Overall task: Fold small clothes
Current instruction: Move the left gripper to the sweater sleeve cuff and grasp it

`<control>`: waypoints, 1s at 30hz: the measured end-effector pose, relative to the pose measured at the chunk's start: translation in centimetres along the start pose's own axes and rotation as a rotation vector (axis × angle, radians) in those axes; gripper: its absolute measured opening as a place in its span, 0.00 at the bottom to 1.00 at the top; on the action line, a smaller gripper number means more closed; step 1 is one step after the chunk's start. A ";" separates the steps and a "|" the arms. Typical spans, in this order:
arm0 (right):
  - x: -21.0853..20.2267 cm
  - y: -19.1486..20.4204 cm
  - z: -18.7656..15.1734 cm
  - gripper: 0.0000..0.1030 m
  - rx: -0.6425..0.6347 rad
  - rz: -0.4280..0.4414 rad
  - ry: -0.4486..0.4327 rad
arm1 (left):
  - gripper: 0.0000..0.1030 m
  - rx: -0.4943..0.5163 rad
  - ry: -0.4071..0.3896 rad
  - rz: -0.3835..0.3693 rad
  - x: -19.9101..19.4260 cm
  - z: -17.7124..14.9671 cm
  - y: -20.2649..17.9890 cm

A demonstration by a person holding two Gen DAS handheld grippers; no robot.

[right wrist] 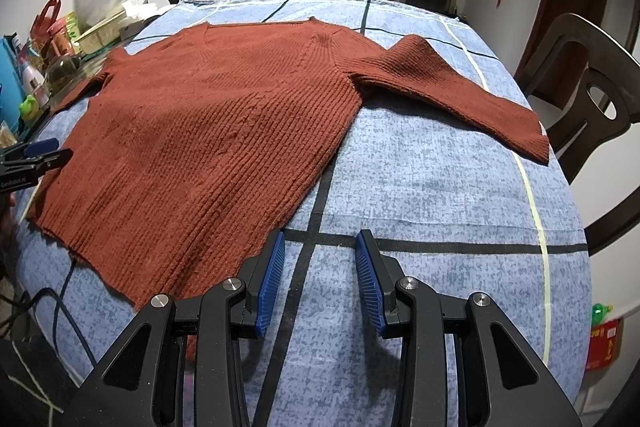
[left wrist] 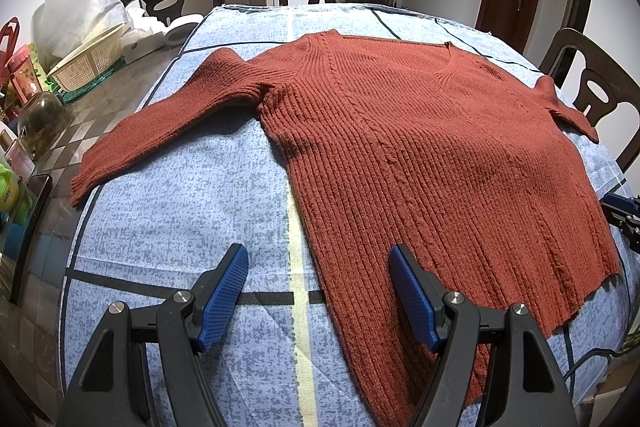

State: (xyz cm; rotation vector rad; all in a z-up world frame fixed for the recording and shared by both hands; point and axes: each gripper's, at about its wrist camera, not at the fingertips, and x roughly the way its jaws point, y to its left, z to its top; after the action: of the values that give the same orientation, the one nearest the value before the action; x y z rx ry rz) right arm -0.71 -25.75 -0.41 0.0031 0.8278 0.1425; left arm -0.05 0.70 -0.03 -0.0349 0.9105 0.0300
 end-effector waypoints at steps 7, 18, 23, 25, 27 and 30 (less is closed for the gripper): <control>-1.6 0.5 1.2 0.37 -0.007 -0.006 -0.048 | 0.72 -0.044 -0.007 -0.004 -0.5 0.5 1.1; -0.1 5.0 5.3 0.37 -0.103 0.059 -0.093 | 0.72 -0.148 -0.050 0.079 -0.3 2.6 7.1; 1.0 6.7 6.7 0.37 -0.134 0.099 -0.096 | 0.72 -0.248 -0.082 0.145 -0.2 3.8 12.1; 1.8 7.2 7.1 0.37 -0.146 0.108 -0.089 | 0.72 -0.277 -0.081 0.182 0.2 4.2 13.8; 2.6 7.5 7.4 0.37 -0.152 0.110 -0.075 | 0.72 -0.301 -0.076 0.207 0.8 4.4 15.4; 3.4 7.6 7.7 0.37 -0.147 0.119 -0.060 | 0.71 -0.332 -0.050 0.217 2.0 4.7 17.0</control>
State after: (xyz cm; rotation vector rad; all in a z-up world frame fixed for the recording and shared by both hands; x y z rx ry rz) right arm 6.29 -17.40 2.74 -0.0818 0.7562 0.3139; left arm 4.19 17.89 0.97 -0.2427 0.8482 0.3824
